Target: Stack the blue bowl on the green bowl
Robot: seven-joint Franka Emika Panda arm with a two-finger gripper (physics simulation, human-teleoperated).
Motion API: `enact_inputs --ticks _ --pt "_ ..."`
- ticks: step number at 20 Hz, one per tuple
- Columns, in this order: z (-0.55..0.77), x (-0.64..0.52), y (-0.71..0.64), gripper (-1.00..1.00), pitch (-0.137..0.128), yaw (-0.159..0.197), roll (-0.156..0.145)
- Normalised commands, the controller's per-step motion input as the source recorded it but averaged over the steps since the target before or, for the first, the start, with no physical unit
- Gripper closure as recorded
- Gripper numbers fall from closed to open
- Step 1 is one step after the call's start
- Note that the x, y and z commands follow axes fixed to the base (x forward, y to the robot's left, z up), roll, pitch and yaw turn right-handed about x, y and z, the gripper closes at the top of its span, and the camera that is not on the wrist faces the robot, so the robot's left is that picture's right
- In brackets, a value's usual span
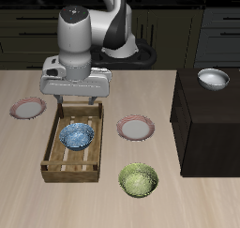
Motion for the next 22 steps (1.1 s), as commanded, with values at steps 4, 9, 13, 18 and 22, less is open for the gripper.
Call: enact_inputs --ticks 4,9,13,18,22 --pt "-0.26 -0.01 0.01 -1.00 0.023 0.009 -0.002" --pt "-0.21 -0.05 -0.01 -1.00 0.015 0.018 0.004" --pt "-0.19 -0.02 0.04 -1.00 0.011 0.001 0.003" --pt "-0.22 -0.01 0.02 -1.00 0.019 0.015 0.002" --pt "-0.11 0.02 0.00 -1.00 0.006 -0.002 -0.010"
